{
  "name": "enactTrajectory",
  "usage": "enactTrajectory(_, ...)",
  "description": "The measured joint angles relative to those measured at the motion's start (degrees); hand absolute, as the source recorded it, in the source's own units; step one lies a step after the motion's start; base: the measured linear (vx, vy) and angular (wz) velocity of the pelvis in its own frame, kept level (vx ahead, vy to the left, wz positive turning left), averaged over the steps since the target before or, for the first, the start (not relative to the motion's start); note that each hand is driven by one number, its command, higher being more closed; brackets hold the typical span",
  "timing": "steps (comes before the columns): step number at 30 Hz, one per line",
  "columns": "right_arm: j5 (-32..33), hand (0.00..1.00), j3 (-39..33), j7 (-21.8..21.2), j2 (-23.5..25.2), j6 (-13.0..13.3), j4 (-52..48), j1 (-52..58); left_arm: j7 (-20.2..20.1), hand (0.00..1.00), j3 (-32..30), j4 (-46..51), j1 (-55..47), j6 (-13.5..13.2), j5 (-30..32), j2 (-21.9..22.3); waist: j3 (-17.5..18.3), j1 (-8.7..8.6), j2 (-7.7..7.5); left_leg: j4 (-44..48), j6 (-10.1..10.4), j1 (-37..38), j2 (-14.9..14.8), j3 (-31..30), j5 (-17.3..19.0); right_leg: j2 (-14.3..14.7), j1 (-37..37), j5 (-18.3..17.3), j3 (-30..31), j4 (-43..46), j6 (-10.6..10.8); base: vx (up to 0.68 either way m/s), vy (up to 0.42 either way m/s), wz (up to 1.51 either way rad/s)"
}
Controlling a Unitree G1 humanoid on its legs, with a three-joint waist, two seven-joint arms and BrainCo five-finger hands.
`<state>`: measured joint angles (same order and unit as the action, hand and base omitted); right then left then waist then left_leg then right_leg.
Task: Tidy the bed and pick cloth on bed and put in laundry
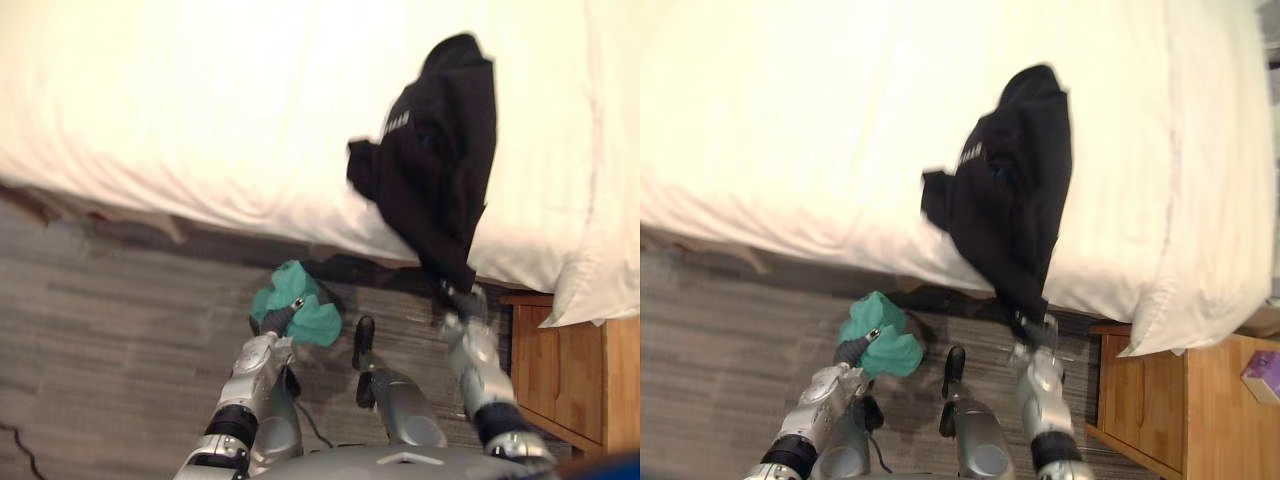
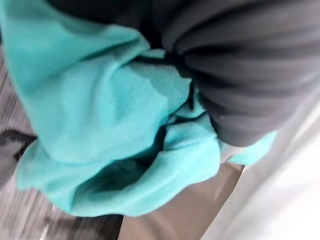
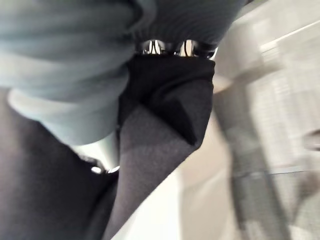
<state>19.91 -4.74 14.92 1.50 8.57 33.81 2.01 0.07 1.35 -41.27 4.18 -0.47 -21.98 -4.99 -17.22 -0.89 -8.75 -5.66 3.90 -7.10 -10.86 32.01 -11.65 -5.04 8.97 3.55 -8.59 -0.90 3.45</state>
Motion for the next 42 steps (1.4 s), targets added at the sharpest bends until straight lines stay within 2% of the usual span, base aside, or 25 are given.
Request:
enactTrajectory(3, -0.5, 1.00, -2.1, -2.3, 0.4, 0.9, 4.4, 5.3, 0.7, 1.00, -1.5, -3.7, -3.1, -0.4, 0.0, 0.4, 3.6, -0.90, 1.33, -0.3, 1.1, 5.1, 0.0, 0.7, 1.6, 0.0, -4.3, -2.0, 1.1, 0.4, 0.3, 0.15, -0.022, -0.13)
enactTrajectory(5, -2.8, 1.00, -4.7, -4.2, 0.3, 1.2, 8.9, 7.7, 0.9, 1.00, -2.2, -7.4, -6.2, -1.0, 0.0, 1.0, 6.2, -1.69, 3.42, -0.4, 1.7, 8.6, 0.1, 0.9, 2.8, -0.1, -6.8, -4.4, 1.6, 2.1, 0.6, 0.09, -0.012, -0.01)
enactTrajectory(8, -6.0, 1.00, -9.9, -7.4, 0.3, 0.6, 16.3, 10.0, 1.1, 1.00, -6.2, -11.4, -8.8, -1.5, 0.1, 2.6, 8.6, -1.73, 6.22, -0.4, 2.0, 12.4, 0.4, 1.5, 4.0, -0.7, -10.0, -6.3, 1.5, 2.9, 1.1, 0.07, 0.003, 0.02)
enactTrajectory(10, -8.1, 1.00, -12.5, -8.6, -0.3, -0.1, 18.4, 10.8, 1.1, 1.00, -7.8, -12.5, -9.3, -1.4, 0.1, 3.6, 9.5, -1.31, 7.21, -0.4, 2.1, 14.3, 0.8, 1.9, 4.6, -1.1, -11.7, -6.9, 1.5, 3.3, 1.4, 0.05, 0.020, -0.03)
enactTrajectory(13, -14.5, 1.00, -13.9, -13.2, -1.6, -5.2, 19.3, 13.3, 0.2, 1.00, -11.9, -13.7, -10.3, -0.9, 0.9, 4.4, 10.8, -1.24, 7.74, -0.4, 2.1, 16.4, 1.6, 1.3, 5.9, -2.4, -14.2, -8.5, -0.2, 4.2, 1.9, 0.01, 0.025, 0.22)
enactTrajectory(16, -22.1, 1.00, -15.7, -19.2, -2.1, -14.8, 20.2, 15.0, -1.0, 1.00, -14.7, -13.4, -11.1, -0.4, 2.4, 4.6, 11.8, -1.07, 7.04, -0.5, 1.6, 16.3, 3.3, -2.5, 6.4, -4.5, -15.7, -10.7, -3.8, 6.5, 2.3, 0.03, 0.035, 0.64)
enactTrajectory(18, -26.8, 1.00, -16.0, -22.3, -1.9, -17.9, 21.2, 16.4, -1.7, 1.00, -15.6, -13.4, -11.5, 0.1, 3.3, 4.3, 12.3, -0.60, 6.31, -0.5, 0.7, 16.0, 5.0, -6.2, 7.0, -6.3, -16.8, -12.8, -5.1, 9.8, 3.1, 0.08, 0.036, 0.95)
enactTrajectory(19, -28.4, 1.00, -15.7, -23.5, -1.8, -19.0, 21.4, 17.5, -2.0, 1.00, -15.6, -13.1, -11.7, 0.1, 3.5, 4.3, 12.5, -0.29, 6.86, -0.5, 0.1, 15.9, 5.4, -9.3, 7.4, -6.8, -16.6, -13.7, -3.2, 13.4, 2.3, 0.10, 0.022, 1.17)
enactTrajectory(21, -28.6, 1.00, -14.5, -24.7, -1.7, -19.6, 21.4, 18.7, -2.3, 1.00, -15.7, -13.2, -11.8, 0.1, 4.7, 4.3, 12.2, -0.93, 6.59, -0.5, -0.1, 15.8, 6.0, -12.8, 7.5, -6.4, -16.3, -13.7, 1.5, 18.3, 1.6, 0.10, 0.043, 1.48)
enactTrajectory(22, -29.7, 1.00, -13.7, -26.1, -1.1, -20.2, 21.8, 20.3, -2.2, 1.00, -17.3, -12.7, -12.6, 0.1, 5.1, 4.1, 13.2, -1.19, 6.06, -0.5, -0.1, 14.9, 6.0, -15.9, 7.5, -5.4, -16.5, -14.0, 6.2, 21.1, 0.0, 0.11, 0.014, 1.63)
enactTrajectory(24, -32.7, 1.00, -13.1, -26.6, -0.5, -20.0, 21.8, 20.4, -2.0, 1.00, -18.3, -11.4, -13.6, 0.1, 5.0, 3.8, 13.7, -0.60, 5.35, -0.4, -0.2, 13.4, 6.1, -17.1, 7.4, -5.4, -16.8, -14.4, 6.1, 20.7, -0.6, 0.09, -0.119, 1.07)
enactTrajectory(26, -35.5, 1.00, -11.0, -27.4, -1.2, -18.2, 21.7, 18.8, -1.3, 1.00, -18.3, -11.1, -14.9, 0.0, 5.1, 3.5, 13.7, 0.82, 5.02, -0.4, -0.6, 10.9, 6.1, -18.3, 6.9, -5.4, -16.9, -14.6, 4.1, 18.2, -0.7, 0.04, -0.128, 0.56)
enactTrajectory(30, -37.2, 1.00, -8.0, -27.5, -3.0, -17.4, 21.8, 17.8, -1.2, 1.00, -16.6, -10.3, -15.4, -1.2, 2.8, 3.2, 13.7, 1.58, 5.27, -0.4, -1.6, 7.1, 7.8, -24.4, 2.4, -6.5, -18.2, -16.5, -3.2, 17.7, 0.2, 0.02, -0.109, 0.92)
enactTrajectory(31, -37.0, 1.00, -8.0, -26.9, -3.2, -17.0, 21.8, 17.9, -1.4, 1.00, -16.3, -9.1, -15.7, -1.1, 2.5, 3.4, 13.6, 1.52, 5.36, -0.4, -2.8, 6.2, 8.5, -26.6, 2.8, -7.0, -19.2, -16.6, -6.7, 18.5, 0.3, 0.04, -0.101, 1.67)
enactTrajectory(32, -36.8, 1.00, -8.2, -26.2, -3.0, -17.0, 21.9, 17.9, -1.7, 1.00, -16.1, -7.6, -16.3, -1.0, 2.6, 3.3, 13.5, 1.48, 4.98, -0.4, -8.1, 5.9, 8.9, -21.7, 6.5, -8.0, -21.0, -16.4, -11.1, 18.1, 0.2, 0.07, -0.074, 1.88)
enactTrajectory(33, -36.8, 1.00, -8.3, -25.7, -3.0, -16.8, 21.9, 17.9, -1.8, 1.00, -16.1, -6.9, -16.4, -0.9, 2.7, 3.3, 13.4, 1.39, 4.72, -0.3, -11.2, 5.9, 9.1, -18.3, 9.2, -8.5, -22.2, -15.4, -13.3, 17.6, -0.2, 0.13, -0.036, 2.18)
enactTrajectory(34, -35.8, 1.00, -8.4, -25.1, -3.2, -16.6, 22.0, 17.9, -2.4, 1.00, -16.2, -6.1, -16.2, -1.0, 3.1, 3.5, 13.2, 1.28, 3.23, 1.8, -14.2, 5.3, 9.2, -13.0, 12.2, -9.4, -23.3, -14.0, -16.2, 17.8, -0.9, 0.19, 0.010, 2.43)
enactTrajectory(35, -33.6, 1.00, -8.7, -24.3, -4.0, -15.4, 21.8, 17.9, -2.8, 1.00, -16.0, -4.9, -15.5, -0.9, 3.5, 3.4, 12.4, 1.44, 4.54, 8.2, -14.9, 3.5, 8.3, -9.0, 11.9, -10.6, -24.2, -13.9, -18.7, 21.6, -1.2, 0.19, 0.026, 2.36)
enactTrajectory(36, -32.4, 1.00, -9.1, -24.1, -5.1, -14.4, 21.5, 17.7, -2.8, 1.00, -15.8, -4.7, -16.3, -0.9, 3.6, 4.8, 11.5, 1.62, 6.41, 8.7, -15.6, 3.6, 7.7, -9.3, 10.5, -10.1, -24.2, -14.1, -19.7, 25.0, -1.2, 0.11, 0.015, 2.29)
enactTrajectory(37, -30.2, 1.00, -10.3, -23.7, -6.4, -13.6, 22.1, 16.5, -2.8, 1.00, -15.6, -5.0, -16.3, -0.9, 4.4, 5.6, 11.0, 0.34, 8.65, 7.7, -14.4, 3.3, 7.7, -12.5, 6.2, -9.2, -24.3, -17.9, -18.9, 26.0, 0.1, 0.02, -0.034, 1.94)
enactTrajectory(38, -28.1, 1.00, -10.9, -23.4, -6.6, -12.0, 22.3, 14.1, -2.8, 1.00, -15.5, -5.7, -16.0, -0.9, 5.4, 5.6, 10.9, -0.01, 8.75, 5.5, -14.7, 2.9, 9.4, -13.8, 5.9, -6.7, -23.5, -20.8, -18.2, 16.2, -0.3, -0.02, -0.044, 1.68)
enactTrajectory(39, -27.5, 1.00, -11.0, -23.4, -6.3, -10.8, 22.2, 12.4, -2.9, 1.00, -15.3, -5.8, -15.5, -0.9, 5.7, 5.2, 10.7, 0.13, 8.27, 4.6, -14.4, 2.7, 10.4, -12.9, 6.1, -5.9, -23.0, -19.9, -18.6, 11.1, -0.5, -0.03, -0.038, 1.64)
enactTrajectory(40, -27.1, 1.00, -12.2, -23.3, -5.7, -9.0, 22.4, 10.1, -3.3, 1.00, -14.3, -7.5, -14.4, -0.6, 6.5, 4.2, 10.5, -0.94, 7.55, 4.2, -12.9, 2.6, 11.5, -11.3, 7.1, -6.7, -24.8, -19.2, -22.3, 7.6, 1.3, 0.01, 0.025, 1.36)
enactTrajectory(41, -26.8, 1.00, -13.5, -23.3, -5.1, -7.9, 22.9, 8.6, -3.7, 1.00, -13.6, -7.7, -13.9, -0.2, 7.2, 3.6, 10.8, -1.24, 6.84, 6.0, -12.7, 2.0, 11.4, -9.2, 7.7, -8.0, -25.5, -18.5, -26.0, 7.2, 2.5, 0.03, 0.049, 1.54)
enactTrajectory(42, -26.8, 1.00, -13.7, -23.2, -4.8, -6.9, 23.5, 6.3, -4.5, 1.00, -12.9, -7.6, -13.9, -0.2, 7.7, 3.3, 10.6, -0.75, 7.22, 9.7, -12.2, 1.8, 10.6, -7.4, 7.9, -9.2, -26.0, -18.5, -28.5, 8.2, 3.0, 0.08, 0.057, 1.25)
